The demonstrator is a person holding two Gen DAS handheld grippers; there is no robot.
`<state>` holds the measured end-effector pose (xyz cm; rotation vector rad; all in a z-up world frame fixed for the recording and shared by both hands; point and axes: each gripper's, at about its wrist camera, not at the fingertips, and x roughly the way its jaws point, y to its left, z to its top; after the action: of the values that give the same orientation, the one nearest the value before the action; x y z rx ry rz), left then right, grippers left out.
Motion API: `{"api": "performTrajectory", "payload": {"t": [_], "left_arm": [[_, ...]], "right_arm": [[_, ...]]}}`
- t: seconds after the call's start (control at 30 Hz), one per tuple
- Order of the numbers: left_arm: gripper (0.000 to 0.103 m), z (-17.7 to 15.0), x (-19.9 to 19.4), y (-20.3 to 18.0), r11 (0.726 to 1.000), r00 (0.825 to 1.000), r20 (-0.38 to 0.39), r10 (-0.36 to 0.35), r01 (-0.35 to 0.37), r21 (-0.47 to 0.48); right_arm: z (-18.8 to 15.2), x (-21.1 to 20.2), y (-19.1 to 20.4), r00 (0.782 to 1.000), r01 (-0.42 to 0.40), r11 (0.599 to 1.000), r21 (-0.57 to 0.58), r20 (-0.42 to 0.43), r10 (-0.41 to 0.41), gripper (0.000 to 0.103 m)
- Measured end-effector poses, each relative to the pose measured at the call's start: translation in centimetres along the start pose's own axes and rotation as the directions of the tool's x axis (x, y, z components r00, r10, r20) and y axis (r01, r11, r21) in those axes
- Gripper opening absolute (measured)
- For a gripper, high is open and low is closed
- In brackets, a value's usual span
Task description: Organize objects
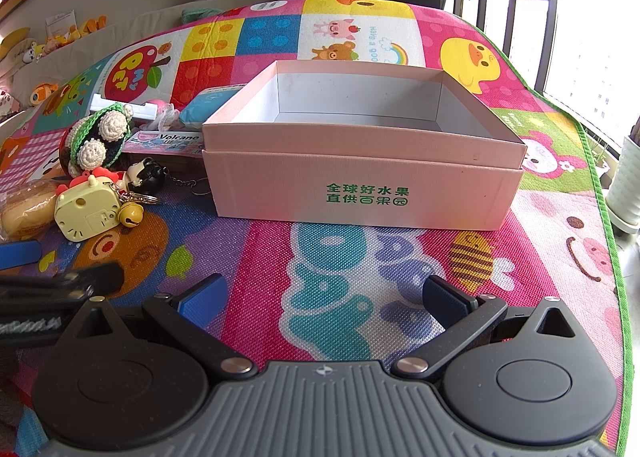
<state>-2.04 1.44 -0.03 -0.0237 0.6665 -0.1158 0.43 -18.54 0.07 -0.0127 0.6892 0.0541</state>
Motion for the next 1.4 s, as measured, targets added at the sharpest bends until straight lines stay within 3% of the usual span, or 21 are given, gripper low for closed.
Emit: {"api": "performTrajectory", "payload": {"t": [0.13, 0.23, 0.3, 0.4, 0.47, 0.53, 0.67, 0.8, 0.93, 1.07, 1.13, 1.27, 1.37, 1.4], "left_arm": [[0.102, -0.4, -3.1, 1.7, 0.997, 0.996, 0.028, -0.081, 0.081, 0.003], [0.102, 0.8, -5.6, 3.4, 0.999, 0.990, 0.140, 0.018, -0.022, 0.032], [0.102, 2.0, -5.8, 4.8, 0.993, 0.982, 0.173, 0.070, -0.086, 0.084], [0.102, 3.0, -3.5, 6.8, 0.981, 0.991, 0.091, 0.102, -0.115, 0.155], [0.102, 3.1, -1.7, 7.9, 0.982, 0.998, 0.030, 0.064, -0.068, 0.176], [0.102, 3.0, -0.4, 8.4, 0.987, 1.000, -0.013, 0.025, -0.022, 0.161], [0.097, 3.3, 1.7, 9.4, 0.997, 0.998, -0.045, -0.051, 0.054, 0.060], [0.077, 2.5, 0.7, 9.1, 0.997, 0.996, -0.048, -0.073, 0.074, 0.012], [0.075, 1.3, -1.6, 8.6, 0.997, 0.995, -0.075, -0.064, 0.061, -0.040], [0.075, -0.6, -4.3, 8.5, 0.998, 0.996, -0.076, -0.053, 0.050, -0.033], [0.075, -1.2, -5.1, 9.1, 0.999, 0.998, -0.063, -0.028, 0.025, -0.041], [0.075, -1.8, -5.9, 10.9, 0.996, 0.999, -0.037, -0.003, -0.001, -0.093], [0.075, -2.1, -6.2, 10.9, 0.996, 1.000, -0.030, -0.002, 0.000, -0.088], [0.075, -2.2, -6.3, 10.8, 0.997, 1.000, -0.027, 0.001, -0.004, -0.077]], "right_arm": [[0.0, 0.0, 0.0, 1.000, 0.000, 1.000, 0.000, 0.000, 0.000, 0.103], [0.0, 0.0, 0.0, 1.000, 0.001, 1.000, -0.001, 0.000, -0.001, 0.103], [0.0, 0.1, -0.1, 1.000, 0.000, 1.000, 0.000, 0.000, 0.000, 0.103], [0.0, 0.3, -0.4, 1.000, -0.001, 1.000, 0.000, 0.000, 0.001, 0.103], [-0.1, 0.4, -0.6, 1.000, -0.005, 1.000, 0.003, 0.001, 0.005, 0.103], [0.0, 0.6, -0.8, 1.000, -0.015, 1.000, -0.013, -0.006, 0.015, 0.103], [0.7, 0.4, -2.1, 0.992, -0.112, 0.992, -0.064, -0.067, 0.108, 0.103], [0.6, -0.1, -2.2, 0.989, -0.116, 0.989, -0.091, -0.097, 0.107, 0.103], [1.0, 0.3, -2.0, 0.989, -0.104, 0.990, -0.091, -0.118, 0.093, 0.103], [1.3, 0.7, -1.2, 0.989, -0.102, 0.990, -0.098, -0.113, 0.091, 0.103], [1.7, 0.7, 0.0, 0.979, -0.176, 0.978, -0.115, -0.121, 0.162, 0.103], [2.1, -0.3, 4.1, 0.943, -0.332, 0.931, -0.150, -0.050, 0.329, 0.103], [3.0, 0.4, 6.8, 0.926, -0.377, 0.916, -0.135, -0.033, 0.376, 0.102], [3.4, 0.9, 7.5, 0.923, -0.385, 0.915, -0.119, -0.044, 0.383, 0.097]]}}
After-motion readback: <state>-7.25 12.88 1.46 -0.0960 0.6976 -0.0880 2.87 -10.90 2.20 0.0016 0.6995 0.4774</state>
